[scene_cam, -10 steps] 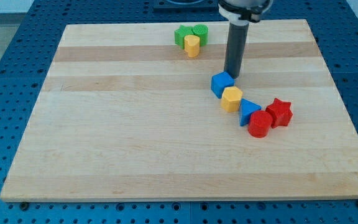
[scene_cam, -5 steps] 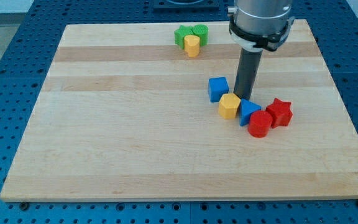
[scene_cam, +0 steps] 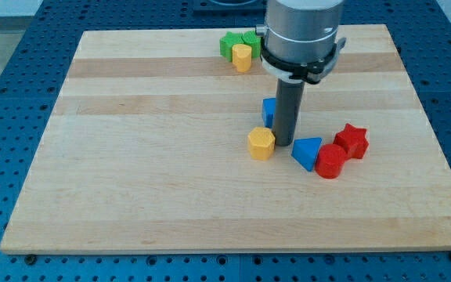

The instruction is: Place the yellow hexagon right to the yellow heart

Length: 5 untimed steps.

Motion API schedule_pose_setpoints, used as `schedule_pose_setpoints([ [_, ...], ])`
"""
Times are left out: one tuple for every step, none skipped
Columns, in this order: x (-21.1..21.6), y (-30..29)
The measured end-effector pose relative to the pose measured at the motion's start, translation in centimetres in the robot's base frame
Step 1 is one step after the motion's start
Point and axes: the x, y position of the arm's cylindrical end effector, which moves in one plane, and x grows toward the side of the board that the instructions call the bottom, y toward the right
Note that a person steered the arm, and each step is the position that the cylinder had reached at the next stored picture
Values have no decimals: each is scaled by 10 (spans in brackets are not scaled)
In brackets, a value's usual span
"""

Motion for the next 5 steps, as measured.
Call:
schedule_pose_setpoints([
  [17, 0],
  [32, -6],
  [44, -31],
  [39, -34],
  [33, -38],
])
